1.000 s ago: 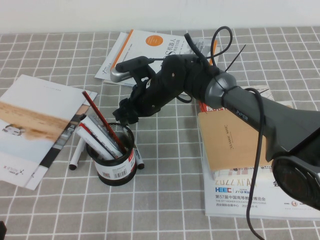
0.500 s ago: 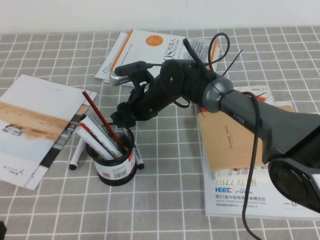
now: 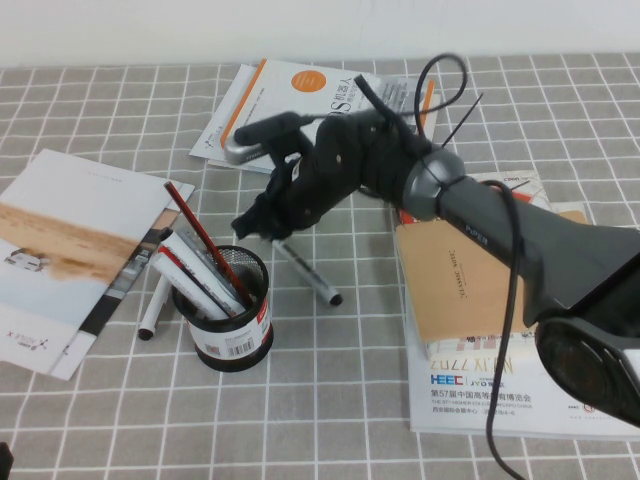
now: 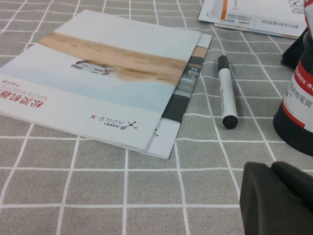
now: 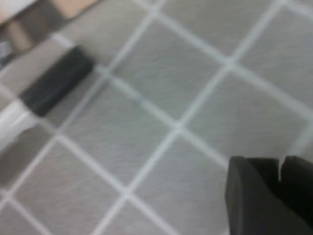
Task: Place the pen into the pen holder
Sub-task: Pick up the pen on the table, then place the pen onto the pen holder
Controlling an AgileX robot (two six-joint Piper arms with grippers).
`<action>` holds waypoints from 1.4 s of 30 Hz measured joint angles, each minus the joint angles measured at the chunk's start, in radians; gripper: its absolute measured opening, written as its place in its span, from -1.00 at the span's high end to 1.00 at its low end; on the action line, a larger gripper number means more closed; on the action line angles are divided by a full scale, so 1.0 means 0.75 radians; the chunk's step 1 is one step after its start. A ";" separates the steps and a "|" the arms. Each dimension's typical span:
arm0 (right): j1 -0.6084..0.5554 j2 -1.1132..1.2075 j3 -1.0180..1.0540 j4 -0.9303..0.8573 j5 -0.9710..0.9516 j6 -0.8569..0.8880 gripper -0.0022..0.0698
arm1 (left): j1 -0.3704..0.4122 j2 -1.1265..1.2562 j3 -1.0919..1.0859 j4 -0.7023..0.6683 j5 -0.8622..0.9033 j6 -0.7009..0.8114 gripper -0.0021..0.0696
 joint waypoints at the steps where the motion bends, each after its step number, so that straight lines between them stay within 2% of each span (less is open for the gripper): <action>1: 0.000 -0.002 -0.017 -0.042 0.018 0.028 0.71 | 0.000 0.000 0.000 0.000 0.000 0.000 0.95; 11: -0.044 -0.194 -0.060 -0.220 0.204 0.186 0.71 | 0.000 0.000 0.000 0.000 0.000 0.000 0.95; 16: -0.047 -0.353 0.146 -0.294 0.043 0.336 0.71 | 0.000 0.000 0.000 0.000 0.000 0.000 0.95; 18: -0.047 -0.445 0.318 -0.303 -0.110 0.391 0.71 | 0.000 0.000 0.000 0.000 0.000 0.000 0.95; 21: -0.047 -0.646 0.685 -0.307 -0.513 0.462 0.71 | 0.000 0.000 0.000 0.000 0.000 0.000 0.95; 24: -0.047 -0.849 1.148 -0.307 -1.092 0.487 0.71 | 0.000 0.000 0.000 0.000 0.000 0.000 0.95; 26: -0.047 -0.957 1.423 -0.319 -1.592 0.489 0.71 | 0.000 0.000 0.000 0.000 0.000 0.000 0.95; 28: -0.047 -1.005 1.601 -0.346 -2.012 0.498 0.71 | 0.000 0.000 0.000 0.000 0.000 0.000 0.95; 30: -0.047 -1.018 1.702 -0.388 -2.310 0.557 0.71 | 0.000 0.000 0.000 0.000 0.000 0.000 0.95; 35: -0.043 -0.995 1.729 -0.700 -2.536 0.720 0.71 | 0.000 0.000 0.000 0.000 0.000 0.000 0.95; 42: -0.014 -0.896 1.541 -1.127 -2.594 0.894 0.71 | 0.000 0.000 0.000 0.000 0.000 0.000 0.95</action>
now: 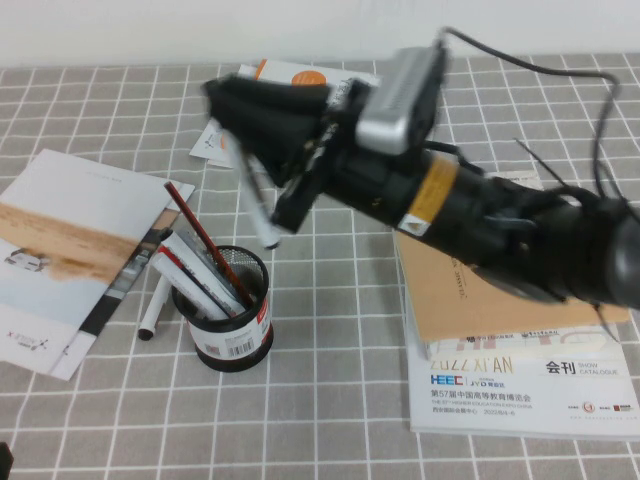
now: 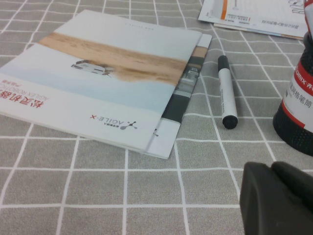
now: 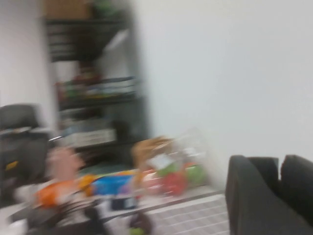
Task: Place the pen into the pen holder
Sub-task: Place the pen onto the pen holder
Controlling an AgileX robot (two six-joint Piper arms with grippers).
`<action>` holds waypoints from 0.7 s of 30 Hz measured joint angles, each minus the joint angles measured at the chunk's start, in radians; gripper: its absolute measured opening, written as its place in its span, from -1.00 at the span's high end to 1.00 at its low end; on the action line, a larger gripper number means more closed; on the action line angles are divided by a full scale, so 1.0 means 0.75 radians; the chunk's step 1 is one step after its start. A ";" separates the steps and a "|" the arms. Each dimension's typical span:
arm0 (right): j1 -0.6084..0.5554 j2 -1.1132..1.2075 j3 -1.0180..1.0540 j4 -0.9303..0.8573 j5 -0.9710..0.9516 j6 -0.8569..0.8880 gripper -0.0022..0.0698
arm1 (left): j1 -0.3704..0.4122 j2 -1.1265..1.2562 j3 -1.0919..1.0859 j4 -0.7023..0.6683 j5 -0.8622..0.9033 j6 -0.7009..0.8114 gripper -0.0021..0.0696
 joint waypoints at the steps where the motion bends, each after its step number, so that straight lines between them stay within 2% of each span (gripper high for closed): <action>1: 0.000 0.025 -0.038 -0.054 -0.004 0.031 0.71 | 0.000 0.000 0.000 0.000 0.000 0.000 0.95; 11: 0.002 0.276 -0.312 -0.155 -0.012 0.091 0.71 | 0.000 0.000 0.000 0.000 0.000 0.000 0.95; 21: 0.011 0.396 -0.359 -0.155 -0.012 0.093 0.71 | 0.000 0.000 0.000 0.000 0.000 0.000 0.95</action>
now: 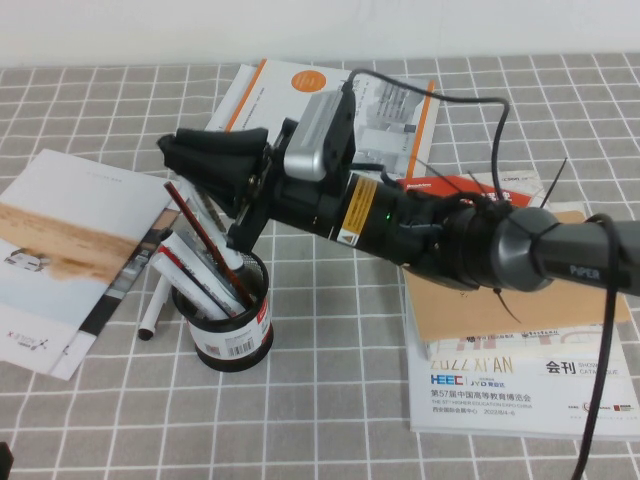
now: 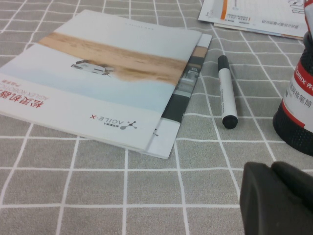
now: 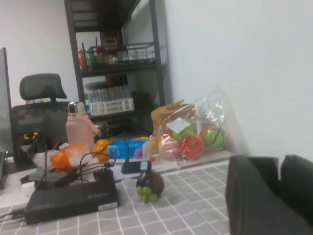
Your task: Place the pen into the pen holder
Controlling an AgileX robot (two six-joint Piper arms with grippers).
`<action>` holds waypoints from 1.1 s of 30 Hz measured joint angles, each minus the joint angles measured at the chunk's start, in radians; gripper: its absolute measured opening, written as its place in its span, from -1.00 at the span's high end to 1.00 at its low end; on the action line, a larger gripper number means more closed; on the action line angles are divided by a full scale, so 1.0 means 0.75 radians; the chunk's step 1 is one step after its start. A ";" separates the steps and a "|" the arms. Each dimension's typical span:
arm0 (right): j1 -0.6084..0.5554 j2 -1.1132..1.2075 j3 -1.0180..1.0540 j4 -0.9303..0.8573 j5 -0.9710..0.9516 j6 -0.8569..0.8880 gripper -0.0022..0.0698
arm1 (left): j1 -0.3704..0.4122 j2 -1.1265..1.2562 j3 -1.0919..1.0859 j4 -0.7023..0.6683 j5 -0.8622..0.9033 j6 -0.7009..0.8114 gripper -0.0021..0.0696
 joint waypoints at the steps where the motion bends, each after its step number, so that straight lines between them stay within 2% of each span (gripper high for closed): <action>1: 0.002 0.003 0.000 -0.001 0.000 0.000 0.71 | 0.000 0.000 0.000 0.000 0.000 0.000 0.95; 5: 0.002 0.024 -0.002 -0.003 0.000 0.012 0.71 | 0.000 0.000 0.000 0.000 0.000 0.000 0.95; 7: 0.002 0.027 -0.002 -0.006 0.000 0.032 0.65 | 0.000 0.000 0.000 0.000 0.000 0.000 0.95; 10: 0.002 0.027 -0.002 -0.006 0.000 0.054 0.39 | 0.000 0.000 0.000 0.000 0.000 0.000 0.95; 14: 0.002 0.027 -0.002 -0.006 0.000 0.065 -0.06 | 0.000 0.000 0.000 0.000 0.000 0.000 0.95; 17: 0.002 0.027 -0.002 -0.006 0.000 0.065 -0.14 | 0.000 0.000 0.000 0.000 0.000 0.000 0.95; 19: 0.002 0.016 -0.002 -0.015 0.000 0.065 -0.01 | 0.000 0.000 0.000 0.000 0.000 0.000 0.95; 22: -0.004 -0.030 -0.002 -0.085 0.000 0.067 0.53 | 0.000 0.000 0.000 0.000 0.000 0.000 0.95; 24: -0.019 -0.088 -0.002 -0.175 0.000 0.099 0.78 | 0.000 0.000 0.000 0.000 0.000 0.000 0.95; 27: -0.051 -0.203 0.001 -0.333 0.049 0.187 0.92 | 0.000 0.000 0.000 0.000 0.000 0.000 0.95; 33: -0.079 -0.540 0.199 -0.448 0.331 0.287 0.97 | 0.000 0.000 0.000 0.000 0.000 0.000 0.95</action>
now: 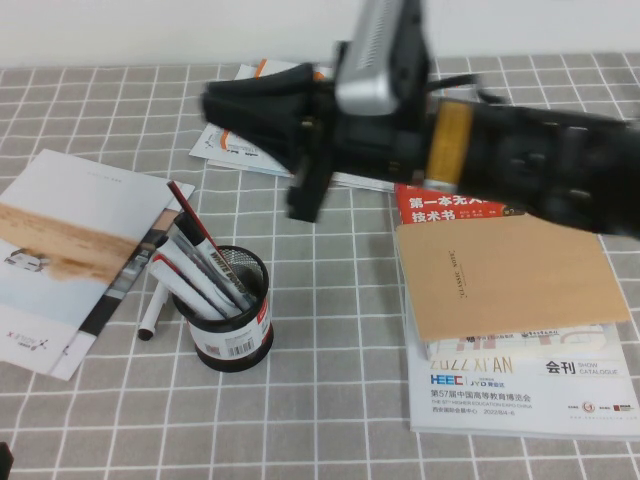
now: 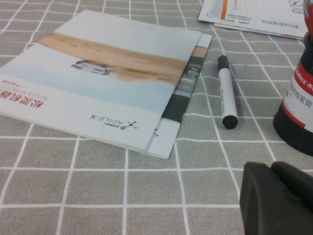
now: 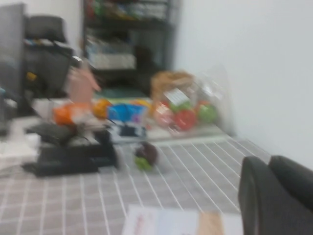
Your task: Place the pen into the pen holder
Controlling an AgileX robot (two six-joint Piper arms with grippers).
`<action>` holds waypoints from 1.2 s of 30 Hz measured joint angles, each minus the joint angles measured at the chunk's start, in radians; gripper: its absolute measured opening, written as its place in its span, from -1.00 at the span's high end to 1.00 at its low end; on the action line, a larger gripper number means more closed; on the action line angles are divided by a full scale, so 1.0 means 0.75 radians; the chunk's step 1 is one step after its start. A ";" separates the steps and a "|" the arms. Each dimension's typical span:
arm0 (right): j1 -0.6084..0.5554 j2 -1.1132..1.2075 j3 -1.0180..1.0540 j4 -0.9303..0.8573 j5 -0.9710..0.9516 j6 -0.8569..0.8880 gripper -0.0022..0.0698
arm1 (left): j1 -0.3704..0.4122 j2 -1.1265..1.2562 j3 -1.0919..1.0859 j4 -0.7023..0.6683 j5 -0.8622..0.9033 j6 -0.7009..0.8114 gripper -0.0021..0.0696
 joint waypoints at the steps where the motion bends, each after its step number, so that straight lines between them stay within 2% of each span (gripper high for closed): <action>1: -0.001 -0.050 0.043 -0.003 0.044 0.003 0.97 | 0.000 0.000 0.000 0.000 0.000 0.000 0.95; 12: -0.003 -0.655 0.517 -0.038 0.360 0.070 0.97 | 0.000 0.000 0.000 0.000 0.000 0.000 0.95; 22: -0.037 -1.146 0.893 -0.377 0.772 0.082 0.97 | 0.000 0.000 0.000 0.000 0.000 0.000 0.95; 32: -0.043 -1.561 1.092 -0.485 1.098 0.082 0.97 | 0.000 0.000 0.000 0.000 0.000 0.000 0.95; 36: -0.155 -1.726 1.182 -0.520 1.132 0.082 0.97 | 0.000 0.000 0.000 0.000 0.000 0.000 0.95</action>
